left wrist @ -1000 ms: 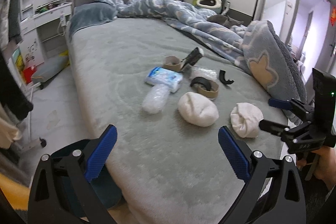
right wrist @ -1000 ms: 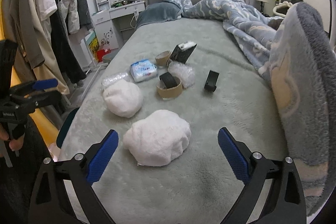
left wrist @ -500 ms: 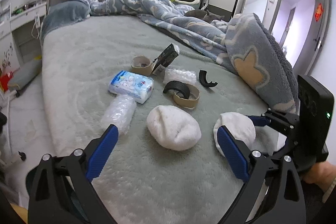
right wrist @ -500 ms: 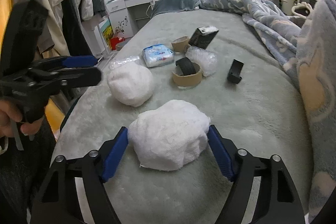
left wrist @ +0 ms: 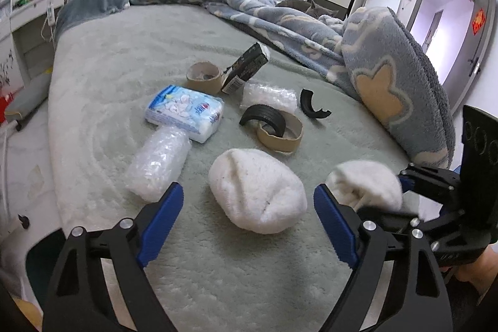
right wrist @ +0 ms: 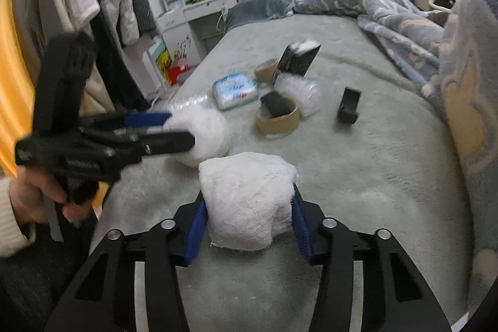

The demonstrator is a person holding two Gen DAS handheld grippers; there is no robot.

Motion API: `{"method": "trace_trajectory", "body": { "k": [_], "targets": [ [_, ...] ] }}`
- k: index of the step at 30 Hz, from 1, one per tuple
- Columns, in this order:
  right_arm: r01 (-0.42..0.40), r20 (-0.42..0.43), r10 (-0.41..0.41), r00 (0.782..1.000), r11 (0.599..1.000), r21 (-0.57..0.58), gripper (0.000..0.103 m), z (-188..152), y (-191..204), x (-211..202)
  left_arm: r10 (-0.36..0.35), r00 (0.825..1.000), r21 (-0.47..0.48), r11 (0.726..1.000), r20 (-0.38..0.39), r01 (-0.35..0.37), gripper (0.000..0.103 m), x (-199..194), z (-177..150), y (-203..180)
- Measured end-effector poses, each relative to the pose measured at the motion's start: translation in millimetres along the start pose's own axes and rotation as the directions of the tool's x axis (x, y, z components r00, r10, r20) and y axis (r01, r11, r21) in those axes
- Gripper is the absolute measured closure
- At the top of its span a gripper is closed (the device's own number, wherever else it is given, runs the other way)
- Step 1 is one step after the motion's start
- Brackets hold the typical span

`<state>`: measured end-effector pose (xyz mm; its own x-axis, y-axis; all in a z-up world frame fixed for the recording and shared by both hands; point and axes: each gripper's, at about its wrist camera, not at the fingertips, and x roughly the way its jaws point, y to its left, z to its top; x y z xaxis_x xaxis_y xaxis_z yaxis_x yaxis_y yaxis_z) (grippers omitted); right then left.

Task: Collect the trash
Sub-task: 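Grasp the smaller tissue ball with the left tool while the right tool holds its ball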

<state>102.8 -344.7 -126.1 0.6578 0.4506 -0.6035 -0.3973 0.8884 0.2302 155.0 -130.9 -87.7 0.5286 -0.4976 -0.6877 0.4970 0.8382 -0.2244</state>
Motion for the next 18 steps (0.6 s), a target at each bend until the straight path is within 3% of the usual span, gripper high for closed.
{"method": "trace_trajectory", "body": {
  "k": [3,9,14,18],
  "targets": [
    [0.020,0.055,-0.023,0.998,0.998,0.053,0.055,6.0,-8.8,-13.8,-0.026,1.000,-0.033,0.999,-0.017,0.025,0.026,5.5,0.6,3.1],
    [0.059,0.064,-0.066,0.996,0.992,0.110,0.056,12.3,-19.1,-19.0,-0.084,0.995,-0.095,0.992,-0.050,0.079,0.044,15.0,1.9,10.4],
    [0.091,0.073,-0.099,0.992,0.990,0.104,0.056,27.0,-7.4,-20.1,-0.106,0.994,-0.102,0.990,-0.032,0.102,0.058,4.9,8.1,10.6],
    [0.105,0.055,-0.110,0.992,0.991,0.086,0.056,35.3,5.3,-13.7,-0.088,0.996,-0.110,0.990,0.028,0.091,0.061,-17.7,15.9,17.2]
  ]
}}
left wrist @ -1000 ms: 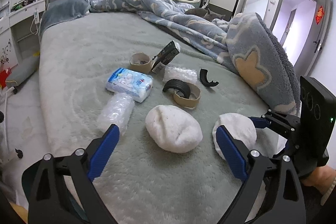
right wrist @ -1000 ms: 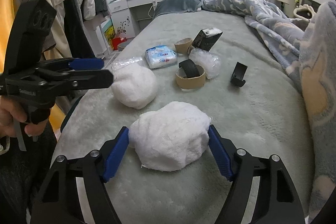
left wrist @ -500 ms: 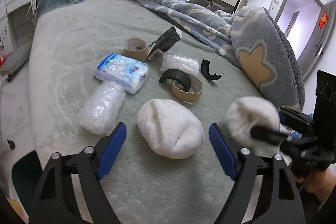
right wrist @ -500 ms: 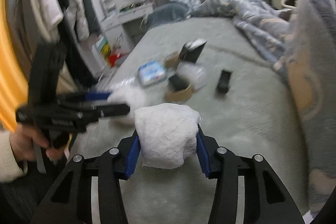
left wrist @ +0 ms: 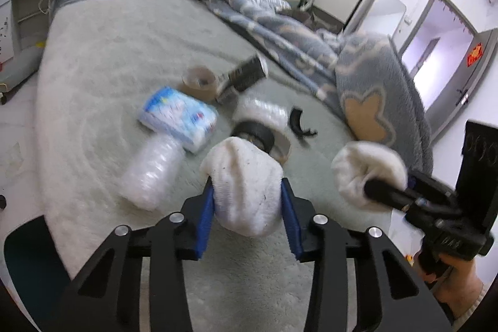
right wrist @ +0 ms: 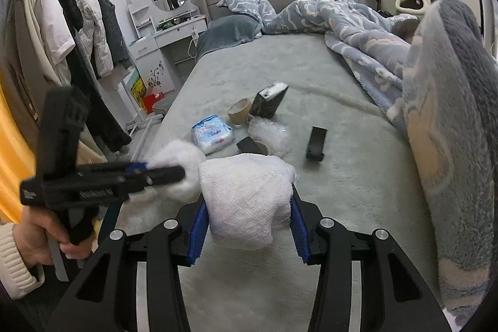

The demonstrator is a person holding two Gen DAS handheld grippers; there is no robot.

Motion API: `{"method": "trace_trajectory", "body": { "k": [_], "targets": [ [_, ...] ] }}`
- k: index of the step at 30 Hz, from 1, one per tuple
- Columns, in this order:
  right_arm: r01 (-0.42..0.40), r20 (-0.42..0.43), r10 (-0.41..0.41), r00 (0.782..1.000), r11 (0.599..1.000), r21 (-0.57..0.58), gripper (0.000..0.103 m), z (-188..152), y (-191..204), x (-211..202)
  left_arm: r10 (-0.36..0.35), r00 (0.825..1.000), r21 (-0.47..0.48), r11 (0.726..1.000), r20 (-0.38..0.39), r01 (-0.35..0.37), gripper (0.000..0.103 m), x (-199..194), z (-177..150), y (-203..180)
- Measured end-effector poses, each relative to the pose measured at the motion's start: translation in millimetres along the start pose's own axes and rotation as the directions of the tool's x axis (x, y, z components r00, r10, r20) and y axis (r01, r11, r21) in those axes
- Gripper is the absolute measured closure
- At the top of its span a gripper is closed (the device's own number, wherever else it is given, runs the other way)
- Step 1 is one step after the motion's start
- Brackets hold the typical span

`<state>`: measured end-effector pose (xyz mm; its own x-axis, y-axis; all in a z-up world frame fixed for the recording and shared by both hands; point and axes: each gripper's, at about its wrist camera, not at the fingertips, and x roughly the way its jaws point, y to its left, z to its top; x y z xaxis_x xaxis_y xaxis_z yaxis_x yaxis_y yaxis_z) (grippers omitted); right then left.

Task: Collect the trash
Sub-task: 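Grasp the smaller tissue ball with the left tool while the right tool holds its ball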

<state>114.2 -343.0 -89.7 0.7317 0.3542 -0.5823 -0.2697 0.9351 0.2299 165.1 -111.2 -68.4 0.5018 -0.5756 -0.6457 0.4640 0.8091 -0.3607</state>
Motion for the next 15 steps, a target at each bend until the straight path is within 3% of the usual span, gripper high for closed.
{"method": "trace_trajectory", "body": {
  "k": [5,10,15],
  "targets": [
    [0.012,-0.009,-0.012,1.000,1.000,-0.015,0.056,9.9,19.2,4.1,0.053,0.995,0.000,0.999,0.087,-0.053,0.061,-32.8,9.2,10.7],
    [0.011,-0.011,-0.012,1.000,0.999,-0.043,0.056,23.3,48.8,9.6,0.151,0.977,-0.003,0.988,0.153,-0.153,0.061,-65.6,10.0,32.8],
    [0.004,-0.017,-0.006,1.000,0.998,-0.067,0.056,35.6,80.6,16.5,0.239,0.960,-0.038,0.971,0.146,-0.236,0.061,-84.4,4.1,60.7]
  ]
}}
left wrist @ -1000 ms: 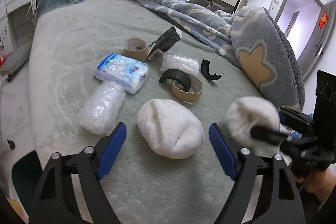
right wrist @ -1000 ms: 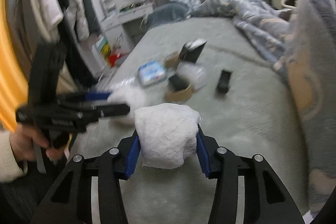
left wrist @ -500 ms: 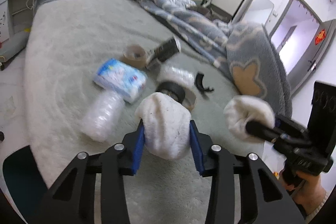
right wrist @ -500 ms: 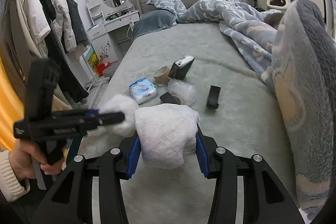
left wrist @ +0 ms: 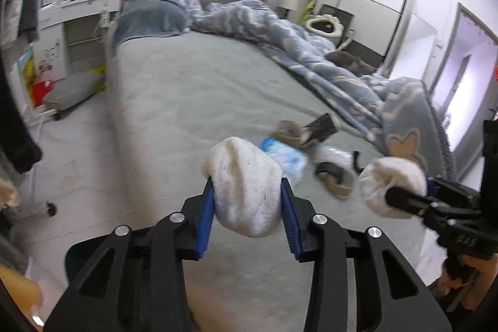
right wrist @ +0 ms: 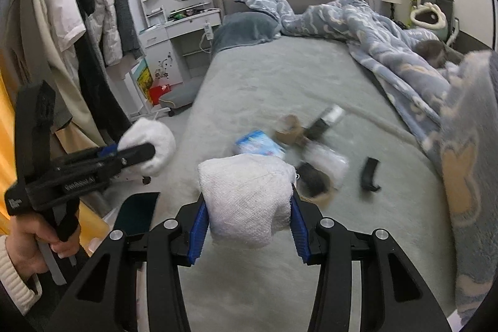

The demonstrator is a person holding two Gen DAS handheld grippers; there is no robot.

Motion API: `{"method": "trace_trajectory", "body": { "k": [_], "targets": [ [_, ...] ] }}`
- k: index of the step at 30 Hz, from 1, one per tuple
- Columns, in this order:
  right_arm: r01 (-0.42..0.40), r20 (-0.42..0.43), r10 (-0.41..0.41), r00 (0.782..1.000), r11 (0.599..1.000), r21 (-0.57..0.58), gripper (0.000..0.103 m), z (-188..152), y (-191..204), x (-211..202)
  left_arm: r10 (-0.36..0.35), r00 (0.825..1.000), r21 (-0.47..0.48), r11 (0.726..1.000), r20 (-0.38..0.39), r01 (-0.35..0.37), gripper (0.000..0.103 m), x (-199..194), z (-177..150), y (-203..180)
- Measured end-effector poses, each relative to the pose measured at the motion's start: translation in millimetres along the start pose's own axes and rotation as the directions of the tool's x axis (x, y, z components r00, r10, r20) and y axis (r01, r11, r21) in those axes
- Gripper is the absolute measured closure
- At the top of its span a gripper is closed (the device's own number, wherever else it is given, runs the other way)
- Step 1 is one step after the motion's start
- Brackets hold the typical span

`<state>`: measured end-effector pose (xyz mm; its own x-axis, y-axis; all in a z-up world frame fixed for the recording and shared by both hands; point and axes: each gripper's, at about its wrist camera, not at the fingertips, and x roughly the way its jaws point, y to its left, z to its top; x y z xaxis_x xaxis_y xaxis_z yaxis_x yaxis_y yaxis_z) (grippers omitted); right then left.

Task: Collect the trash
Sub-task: 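Grasp the smaller tissue ball with the left tool while the right tool holds its ball, then carry both tissue balls over the green bin and open both tools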

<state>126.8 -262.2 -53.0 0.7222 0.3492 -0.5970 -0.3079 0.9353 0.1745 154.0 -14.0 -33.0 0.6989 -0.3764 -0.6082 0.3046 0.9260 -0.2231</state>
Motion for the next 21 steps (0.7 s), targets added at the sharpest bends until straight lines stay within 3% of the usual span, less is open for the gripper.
{"method": "trace_trajectory", "body": {
  "k": [6,21],
  "targets": [
    [-0.022,-0.008,0.022,1.000,0.999,-0.023,0.056,16.4,38.8,13.3,0.088,0.994,-0.043,0.995,-0.068,-0.091,0.060,-3.2,-11.6,44.1],
    [-0.129,-0.057,0.125,0.991,0.989,-0.078,0.056,37.3,126.6,51.9,0.146,0.965,-0.161,0.970,-0.217,-0.183,0.060,-7.0,-51.0,136.1]
  ]
}}
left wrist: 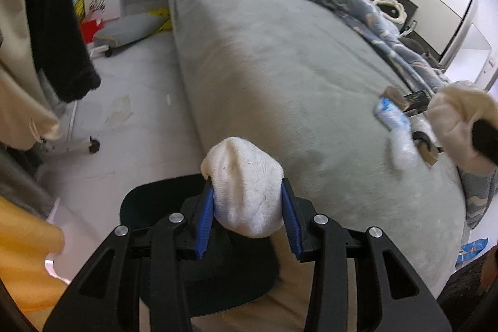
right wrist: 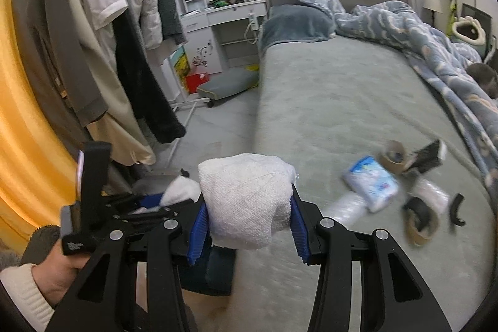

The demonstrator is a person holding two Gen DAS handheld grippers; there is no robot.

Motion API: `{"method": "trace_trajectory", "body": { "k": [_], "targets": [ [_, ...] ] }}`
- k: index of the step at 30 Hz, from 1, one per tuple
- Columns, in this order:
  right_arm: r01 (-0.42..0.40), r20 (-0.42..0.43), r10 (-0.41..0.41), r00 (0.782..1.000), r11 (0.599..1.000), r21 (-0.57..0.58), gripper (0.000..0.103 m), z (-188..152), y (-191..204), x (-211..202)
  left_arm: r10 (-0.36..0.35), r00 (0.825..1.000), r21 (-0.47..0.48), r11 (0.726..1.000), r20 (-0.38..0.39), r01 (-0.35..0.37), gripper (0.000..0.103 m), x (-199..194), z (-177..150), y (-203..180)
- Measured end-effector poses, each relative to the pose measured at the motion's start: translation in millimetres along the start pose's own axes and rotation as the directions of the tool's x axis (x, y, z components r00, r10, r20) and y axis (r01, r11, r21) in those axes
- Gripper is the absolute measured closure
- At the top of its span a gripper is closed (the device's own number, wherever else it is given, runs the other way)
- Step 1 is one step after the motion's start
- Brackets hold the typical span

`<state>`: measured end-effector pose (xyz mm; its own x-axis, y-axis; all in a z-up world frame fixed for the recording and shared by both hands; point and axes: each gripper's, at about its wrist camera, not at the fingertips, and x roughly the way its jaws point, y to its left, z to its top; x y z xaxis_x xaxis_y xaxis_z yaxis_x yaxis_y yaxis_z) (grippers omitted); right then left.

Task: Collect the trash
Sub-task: 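Carry both tissue balls over the green bin and open both tools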

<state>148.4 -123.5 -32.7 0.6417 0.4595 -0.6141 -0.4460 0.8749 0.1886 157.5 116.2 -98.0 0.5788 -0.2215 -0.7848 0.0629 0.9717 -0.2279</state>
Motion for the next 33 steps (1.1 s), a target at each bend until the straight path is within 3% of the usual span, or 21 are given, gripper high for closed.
{"method": "trace_trajectory", "body": {
  "k": [6,13,22,28,33],
  "targets": [
    [-0.030,-0.032,0.030,0.999,0.999,-0.025,0.056,6.5,29.2,22.9,-0.001,0.995,-0.068,0.998,-0.104,-0.006,0.059,14.0,-12.9,38.5],
    [-0.062,-0.089,0.057,0.994,0.997,-0.051,0.056,6.9,56.9,50.7,0.003,0.977,-0.102,0.994,-0.215,-0.026,0.058,33.6,-30.0,67.6],
    [-0.073,-0.182,0.063,0.981,0.996,-0.049,0.056,-3.8,65.9,86.5,-0.019,0.941,-0.150,0.988,-0.338,-0.034,0.053,52.8,-49.7,84.5],
    [-0.082,-0.217,0.068,0.974,0.995,-0.056,0.056,-6.4,74.6,107.5,-0.004,0.936,-0.148,0.988,-0.353,-0.052,0.037,49.9,-52.7,88.5],
    [-0.085,-0.236,0.071,0.969,0.995,-0.049,0.056,-7.7,75.9,121.7,0.038,0.951,-0.129,0.988,-0.308,-0.081,0.031,28.5,-49.0,95.5]
  ]
}}
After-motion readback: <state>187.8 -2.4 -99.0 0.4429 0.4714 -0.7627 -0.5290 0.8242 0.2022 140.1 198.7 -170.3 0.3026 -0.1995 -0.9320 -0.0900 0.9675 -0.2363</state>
